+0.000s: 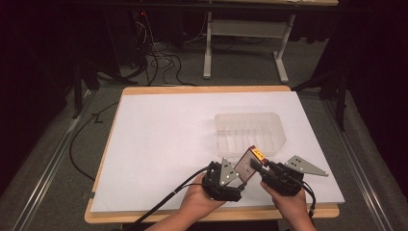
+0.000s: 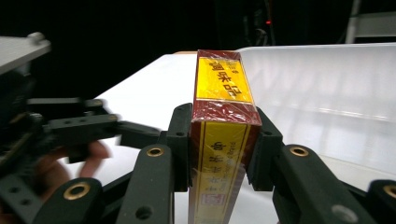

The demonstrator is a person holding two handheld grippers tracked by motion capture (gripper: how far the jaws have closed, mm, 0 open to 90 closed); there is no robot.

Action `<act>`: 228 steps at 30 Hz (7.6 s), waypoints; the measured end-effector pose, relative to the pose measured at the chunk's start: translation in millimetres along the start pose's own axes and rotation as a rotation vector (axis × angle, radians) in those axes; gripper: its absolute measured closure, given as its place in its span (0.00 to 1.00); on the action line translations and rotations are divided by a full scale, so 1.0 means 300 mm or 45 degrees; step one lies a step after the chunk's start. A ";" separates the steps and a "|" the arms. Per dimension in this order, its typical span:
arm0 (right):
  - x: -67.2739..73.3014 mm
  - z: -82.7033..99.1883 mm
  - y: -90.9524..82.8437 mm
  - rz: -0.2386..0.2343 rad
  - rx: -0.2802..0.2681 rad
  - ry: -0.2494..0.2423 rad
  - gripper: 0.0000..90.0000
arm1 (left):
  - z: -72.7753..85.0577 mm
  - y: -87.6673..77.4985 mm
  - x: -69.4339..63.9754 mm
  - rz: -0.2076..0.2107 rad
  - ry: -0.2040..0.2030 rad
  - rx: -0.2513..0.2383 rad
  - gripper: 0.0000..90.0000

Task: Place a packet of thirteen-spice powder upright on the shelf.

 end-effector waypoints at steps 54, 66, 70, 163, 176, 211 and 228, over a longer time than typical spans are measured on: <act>-0.140 -0.018 -0.126 0.383 -0.031 -0.003 0.76 | -0.169 -0.385 0.468 -0.282 -0.087 -0.275 0.29; -0.139 -0.074 -0.100 0.482 -0.061 -0.010 0.76 | -0.181 -0.392 0.486 -0.277 -0.147 -0.295 0.28; -0.149 -0.088 -0.069 0.513 -0.047 -0.013 0.76 | -0.176 -0.390 0.481 -0.269 -0.142 -0.289 0.28; -0.252 -0.045 0.352 0.686 0.247 -0.037 0.62 | -0.195 -0.422 0.477 -0.247 -0.156 -0.324 0.30; -0.253 -0.063 0.347 0.628 0.273 -0.052 0.48 | -0.193 -0.421 0.479 -0.246 -0.153 -0.320 0.30; -0.173 -0.106 0.183 0.456 0.189 -0.095 0.39 | -0.172 -0.403 0.479 -0.267 -0.158 -0.280 0.30; -0.090 0.007 0.016 0.271 0.128 -0.132 0.31 | -0.164 -0.401 0.488 -0.287 -0.180 -0.274 0.30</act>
Point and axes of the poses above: each handheld gripper's, and its own axes: y roughly forward along the jaws, z roughly out of its underside, x roughly to its left, the point moved 3 cm from there along y, roughly forward along the jaws, and after that the axes turned 10 degrees about -y, right-handed, at the moved point
